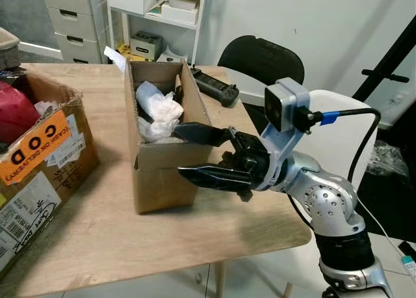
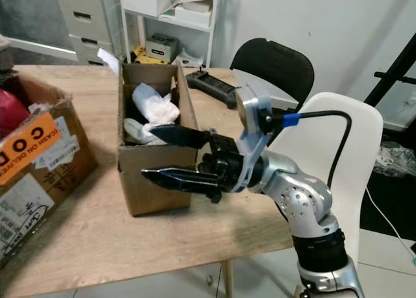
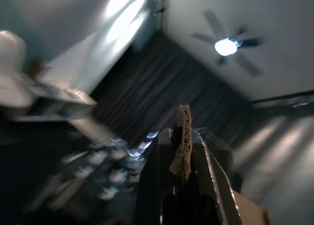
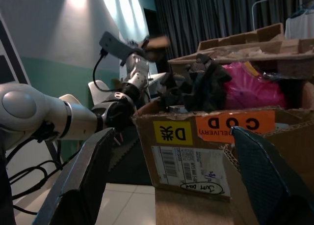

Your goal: Picking trash to rubbish bin

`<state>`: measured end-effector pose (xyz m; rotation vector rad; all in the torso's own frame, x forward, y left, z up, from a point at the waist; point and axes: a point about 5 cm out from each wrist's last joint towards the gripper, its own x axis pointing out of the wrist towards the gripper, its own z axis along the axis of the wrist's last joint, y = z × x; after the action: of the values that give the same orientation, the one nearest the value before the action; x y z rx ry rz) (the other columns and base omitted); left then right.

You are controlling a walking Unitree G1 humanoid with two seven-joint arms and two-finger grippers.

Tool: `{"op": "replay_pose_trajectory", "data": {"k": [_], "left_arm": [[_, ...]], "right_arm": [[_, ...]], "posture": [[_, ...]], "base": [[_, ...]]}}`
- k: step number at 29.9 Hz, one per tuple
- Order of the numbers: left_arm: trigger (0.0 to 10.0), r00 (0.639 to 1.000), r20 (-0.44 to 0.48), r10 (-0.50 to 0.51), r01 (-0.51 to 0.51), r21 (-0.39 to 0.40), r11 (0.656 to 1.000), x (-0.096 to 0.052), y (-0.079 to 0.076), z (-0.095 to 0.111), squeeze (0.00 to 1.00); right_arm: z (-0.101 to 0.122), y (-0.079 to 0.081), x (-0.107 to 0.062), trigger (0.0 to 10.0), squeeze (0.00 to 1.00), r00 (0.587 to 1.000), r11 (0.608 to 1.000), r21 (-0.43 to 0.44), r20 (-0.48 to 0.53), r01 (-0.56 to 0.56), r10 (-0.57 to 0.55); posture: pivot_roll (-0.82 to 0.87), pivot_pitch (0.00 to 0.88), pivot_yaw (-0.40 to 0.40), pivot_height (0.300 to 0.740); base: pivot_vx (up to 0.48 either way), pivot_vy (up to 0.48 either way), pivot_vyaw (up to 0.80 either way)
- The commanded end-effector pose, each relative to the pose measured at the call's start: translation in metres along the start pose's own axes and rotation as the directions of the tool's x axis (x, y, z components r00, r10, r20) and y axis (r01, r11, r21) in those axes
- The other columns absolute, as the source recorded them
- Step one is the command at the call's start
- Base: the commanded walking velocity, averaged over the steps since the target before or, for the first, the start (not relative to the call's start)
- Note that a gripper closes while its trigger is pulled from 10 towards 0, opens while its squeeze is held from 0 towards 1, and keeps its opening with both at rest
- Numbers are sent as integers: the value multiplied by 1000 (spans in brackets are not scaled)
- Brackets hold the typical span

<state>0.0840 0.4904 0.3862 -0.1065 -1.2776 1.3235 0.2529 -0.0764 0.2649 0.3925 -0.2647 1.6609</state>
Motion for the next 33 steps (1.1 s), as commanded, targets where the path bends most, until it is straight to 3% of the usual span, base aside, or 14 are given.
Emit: {"op": "replay_pose_trajectory", "data": {"k": [1,2,3,7,8,9,10,13,21,23,24,27,31,33], "left_arm": [[10000,987,46,-151,156,-137,978,9,-32,22,0],[10000,974,31,-226,226,-252,941,7,-47,25,0],[10000,974,31,-226,226,-252,941,7,-47,25,0],[10000,935,24,-354,326,-452,830,0,-72,31,0],[10000,918,23,-396,352,-510,785,-3,-80,32,0],[10000,859,38,-511,424,-611,668,-15,-97,34,0],[10000,859,38,-511,424,-611,668,-15,-97,34,0],[10000,779,62,-624,503,-655,563,-30,-113,36,0],[10000,587,87,-805,615,-694,374,-64,-135,34,0],[10000,569,88,-817,619,-700,356,-67,-137,34,0],[10000,516,75,-853,637,-700,323,-76,-141,31,0],[10000,493,73,-867,639,-707,304,-80,-142,31,0],[10000,334,47,-941,650,-735,194,-114,-155,21,0],[10000,301,44,-953,649,-741,171,-121,-157,19,0]], "right_arm": [[3,6,2,10000,0,1000,999,-25,2,-29,29],[3,6,2,10000,0,1000,999,-24,4,-30,30],[3,6,2,10000,0,1000,999,-24,4,-30,30],[3,6,3,10000,0,999,999,-23,13,-29,29],[3,6,2,10000,0,999,999,-22,20,-27,28],[4,7,-1,10000,0,999,1000,-21,30,-23,23],[4,7,-1,10000,0,999,1000,-21,30,-23,23],[5,7,-5,10000,0,1000,1000,-25,26,-8,8],[17,8,-19,10000,0,999,996,-75,6,37,-36],[20,9,-21,10000,0,999,995,-88,1,40,-40],[27,11,-26,10000,0,999,992,-119,-10,49,-50],[30,12,-28,10000,0,998,990,-130,-15,51,-53],[44,16,-42,10000,0,989,972,-208,-70,110,-128],[46,16,-45,10000,0,986,967,-222,-80,125,-146]], "posture": [[84,99,-59,740],[85,98,-58,740],[85,98,-58,740],[87,98,-58,740],[87,98,-57,740],[87,98,-57,740],[87,98,-57,740],[86,99,-57,740],[79,93,-60,740],[79,93,-60,740],[76,94,-59,740],[75,94,-59,740],[68,98,-59,740],[68,98,-59,740]], "base": [[0,0,0],[0,0,0],[0,0,0],[0,0,0],[0,0,0],[0,0,0],[0,0,0],[0,0,0],[0,0,0],[0,0,0],[0,0,0],[0,0,0],[0,0,0],[0,0,0]]}}
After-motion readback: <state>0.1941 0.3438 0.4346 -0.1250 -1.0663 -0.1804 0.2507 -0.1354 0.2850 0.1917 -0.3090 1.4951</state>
